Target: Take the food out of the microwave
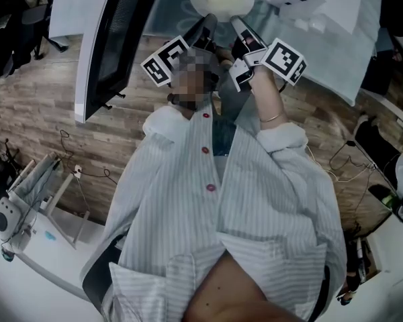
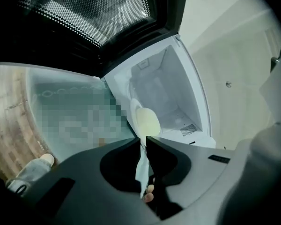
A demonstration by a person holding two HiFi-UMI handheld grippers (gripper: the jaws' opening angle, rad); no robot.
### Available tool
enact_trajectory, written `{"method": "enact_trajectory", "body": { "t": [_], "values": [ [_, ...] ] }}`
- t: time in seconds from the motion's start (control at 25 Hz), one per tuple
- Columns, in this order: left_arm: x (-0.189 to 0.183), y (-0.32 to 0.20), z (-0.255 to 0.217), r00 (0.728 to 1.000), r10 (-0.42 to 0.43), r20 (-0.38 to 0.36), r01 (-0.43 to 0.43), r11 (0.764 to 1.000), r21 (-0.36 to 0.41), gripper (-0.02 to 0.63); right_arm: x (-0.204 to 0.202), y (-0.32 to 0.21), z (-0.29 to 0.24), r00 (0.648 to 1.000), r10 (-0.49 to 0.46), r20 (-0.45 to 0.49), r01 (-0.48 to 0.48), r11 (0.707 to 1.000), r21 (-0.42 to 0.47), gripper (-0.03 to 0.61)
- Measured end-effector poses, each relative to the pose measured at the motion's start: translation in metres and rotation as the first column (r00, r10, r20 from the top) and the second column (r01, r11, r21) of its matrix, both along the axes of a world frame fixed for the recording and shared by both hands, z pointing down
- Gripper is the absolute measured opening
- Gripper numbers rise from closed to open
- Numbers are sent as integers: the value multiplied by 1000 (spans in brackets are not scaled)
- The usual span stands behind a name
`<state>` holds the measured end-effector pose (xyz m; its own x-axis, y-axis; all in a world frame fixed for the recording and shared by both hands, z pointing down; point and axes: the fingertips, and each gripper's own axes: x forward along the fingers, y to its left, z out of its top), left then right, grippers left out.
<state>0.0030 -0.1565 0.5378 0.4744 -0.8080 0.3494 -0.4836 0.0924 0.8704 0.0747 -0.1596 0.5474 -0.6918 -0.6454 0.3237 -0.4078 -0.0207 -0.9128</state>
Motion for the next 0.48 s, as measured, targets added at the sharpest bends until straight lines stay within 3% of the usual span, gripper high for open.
{"method": "enact_trajectory", "body": {
  "t": [0.48],
  "values": [
    [10,54,-39,998,-53,-13,54,997,58,45,9,50,-40,999,-51,13,50,997,58,60]
  ]
}}
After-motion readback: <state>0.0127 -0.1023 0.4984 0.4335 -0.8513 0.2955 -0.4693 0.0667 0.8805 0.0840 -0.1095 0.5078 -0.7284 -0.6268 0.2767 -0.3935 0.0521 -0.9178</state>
